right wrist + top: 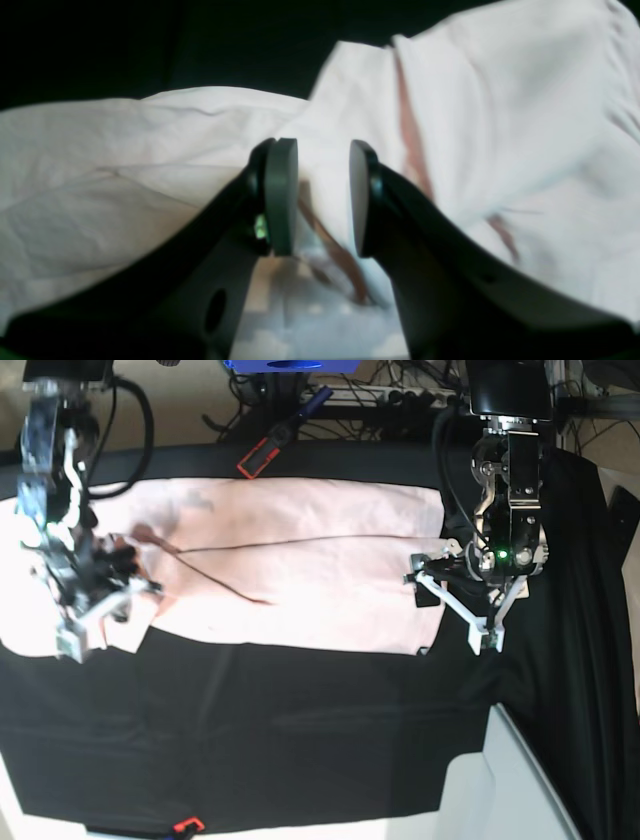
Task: Fold the T-shirt properly
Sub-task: 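Drag the held fabric with the right gripper along the shirt's side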
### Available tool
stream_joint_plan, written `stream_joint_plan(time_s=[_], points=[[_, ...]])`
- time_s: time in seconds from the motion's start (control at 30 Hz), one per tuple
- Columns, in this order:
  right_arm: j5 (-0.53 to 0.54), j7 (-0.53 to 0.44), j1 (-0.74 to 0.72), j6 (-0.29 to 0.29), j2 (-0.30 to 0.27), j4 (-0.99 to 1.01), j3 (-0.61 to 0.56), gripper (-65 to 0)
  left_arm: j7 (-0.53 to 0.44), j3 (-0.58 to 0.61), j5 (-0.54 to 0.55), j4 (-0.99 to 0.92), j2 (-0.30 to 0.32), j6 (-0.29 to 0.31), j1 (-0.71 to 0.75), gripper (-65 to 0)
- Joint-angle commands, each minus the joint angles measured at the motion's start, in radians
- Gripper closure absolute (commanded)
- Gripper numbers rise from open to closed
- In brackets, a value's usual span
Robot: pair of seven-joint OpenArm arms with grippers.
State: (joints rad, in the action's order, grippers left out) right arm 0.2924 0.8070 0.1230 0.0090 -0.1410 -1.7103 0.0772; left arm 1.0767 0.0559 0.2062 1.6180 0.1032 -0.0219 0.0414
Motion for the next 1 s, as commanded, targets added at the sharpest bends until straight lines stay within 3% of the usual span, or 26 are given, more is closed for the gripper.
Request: stream_joint_plan(time_s=[0.0, 0.1, 0.27, 0.43, 0.6, 0.97], points=[[-0.002, -0.031, -0.056, -0.007, -0.033, 0.022, -0.018, -17.3, -0.016, -0.001, -0.003, 0.015, 0.003, 0.004, -0.013, -51.1], [0.000, -0.031, -0.187, -0.007, -0.070, 0.187, -0.057, -17.3, -0.016, -0.001, -0.003, 0.015, 0.003, 0.004, -0.010, -51.1], [0.000, -0.024, -0.392, -0.007, -0.068, 0.479, -0.058, -18.4, -0.016, -0.001, -0.003, 0.015, 0.003, 0.004, -0.002, -51.1], [0.000, -0.033, -0.569, -0.008, -0.064, 0.835, -0.075, -25.8, -0.014, -0.001, -0.003, 0.015, 0.003, 0.004, -0.001, -51.1], [0.000, -0.070, -0.618, -0.011, -0.049, 0.965, -0.165, -26.1, -0.014, -0.001, -0.003, 0.015, 0.003, 0.004, -0.001, -51.1], [-0.002, -0.272, -0.681, -0.011, -0.024, 1.277, -0.170, -26.1, -0.014, -0.001, -0.003, 0.017, 0.003, 0.004, -0.001, -51.1]])
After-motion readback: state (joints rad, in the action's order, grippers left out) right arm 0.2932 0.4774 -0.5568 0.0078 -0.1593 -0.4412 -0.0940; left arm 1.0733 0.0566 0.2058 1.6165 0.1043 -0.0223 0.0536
